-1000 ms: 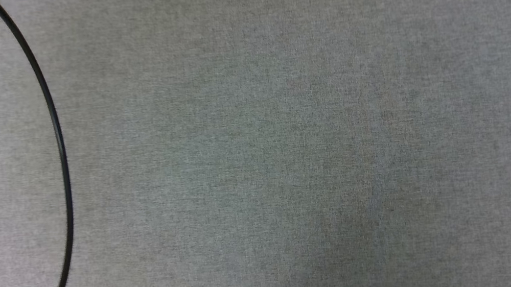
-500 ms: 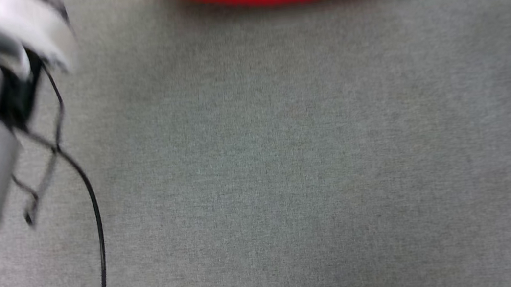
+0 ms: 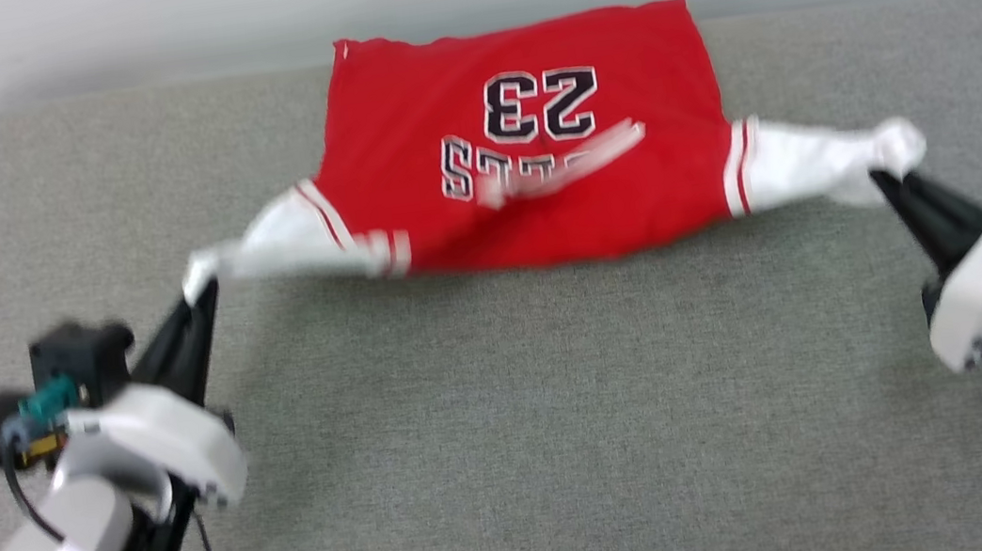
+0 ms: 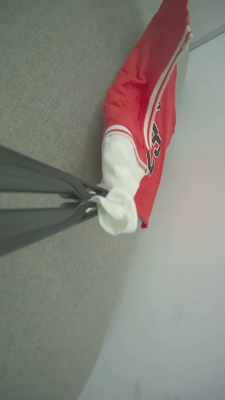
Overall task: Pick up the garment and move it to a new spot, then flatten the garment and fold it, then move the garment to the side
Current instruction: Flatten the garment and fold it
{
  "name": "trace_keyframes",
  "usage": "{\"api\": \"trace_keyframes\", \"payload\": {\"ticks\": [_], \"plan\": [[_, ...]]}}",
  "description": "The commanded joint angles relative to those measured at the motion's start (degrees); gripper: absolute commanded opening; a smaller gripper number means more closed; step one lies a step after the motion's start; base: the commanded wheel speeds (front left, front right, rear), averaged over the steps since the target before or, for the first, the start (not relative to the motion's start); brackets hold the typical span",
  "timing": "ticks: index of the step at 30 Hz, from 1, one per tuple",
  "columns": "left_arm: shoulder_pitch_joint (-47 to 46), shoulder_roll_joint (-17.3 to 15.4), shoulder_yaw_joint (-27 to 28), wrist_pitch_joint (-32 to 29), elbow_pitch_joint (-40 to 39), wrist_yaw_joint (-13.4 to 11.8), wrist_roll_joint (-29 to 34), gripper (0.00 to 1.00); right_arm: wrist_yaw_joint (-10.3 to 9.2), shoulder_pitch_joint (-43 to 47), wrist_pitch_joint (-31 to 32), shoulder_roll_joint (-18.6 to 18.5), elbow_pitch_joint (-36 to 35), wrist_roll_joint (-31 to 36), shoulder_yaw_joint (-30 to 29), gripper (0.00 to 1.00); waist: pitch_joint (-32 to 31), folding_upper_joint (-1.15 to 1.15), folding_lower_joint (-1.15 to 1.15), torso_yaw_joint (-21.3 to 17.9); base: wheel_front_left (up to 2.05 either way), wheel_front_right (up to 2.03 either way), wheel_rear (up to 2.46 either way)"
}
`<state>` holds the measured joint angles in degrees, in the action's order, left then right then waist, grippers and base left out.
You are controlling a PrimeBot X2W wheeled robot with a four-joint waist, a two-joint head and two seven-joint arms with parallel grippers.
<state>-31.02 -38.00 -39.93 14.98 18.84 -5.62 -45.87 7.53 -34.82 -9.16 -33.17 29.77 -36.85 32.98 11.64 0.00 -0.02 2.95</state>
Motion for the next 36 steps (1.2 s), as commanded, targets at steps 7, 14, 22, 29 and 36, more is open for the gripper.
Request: {"api": "trace_keyframes", "payload": {"ticks": [7, 14, 22, 29, 36], "plan": [[9.64, -1.15, 0.89, 0.27, -1.26, -2.23, -2.66, 0.0, -0.09, 12.61, 2.09, -0.02, -3.99, 1.72, -4.16, 0.0, -2.48, 0.0, 0.02, -0.17, 0.0, 0.0, 0.0], [16.29, -1.77, 0.93, -0.32, -1.92, -3.55, -5.31, 0.0, -0.1, 24.03, 4.87, 0.46, -8.18, 3.27, -10.51, 0.0, -4.0, 0.0, 0.02, 0.08, 0.0, 0.0, 0.0], [24.0, -3.08, 2.01, 0.02, -4.44, -6.42, -6.39, 0.0, -0.1, 38.51, 9.36, 2.17, -15.0, 5.83, -19.25, 0.0, -6.03, 0.0, 0.02, 0.68, 0.0, 0.0, 0.0], [29.32, -2.13, 2.24, 0.17, -6.75, -7.75, -7.15, 0.0, -0.1, 49.34, 15.12, 3.97, -20.42, 7.61, -25.08, 0.0, -7.51, 0.0, 0.02, 1.33, 0.0, 0.0, 0.0], [30.91, -1.19, 1.66, 0.23, -6.12, -7.74, -6.53, 0.0, -0.1, 54.11, 20.01, 6.24, -23.99, 6.78, -29.16, 0.0, -8.0, 0.0, 0.02, 1.72, 0.0, 0.0, 0.0]]}}
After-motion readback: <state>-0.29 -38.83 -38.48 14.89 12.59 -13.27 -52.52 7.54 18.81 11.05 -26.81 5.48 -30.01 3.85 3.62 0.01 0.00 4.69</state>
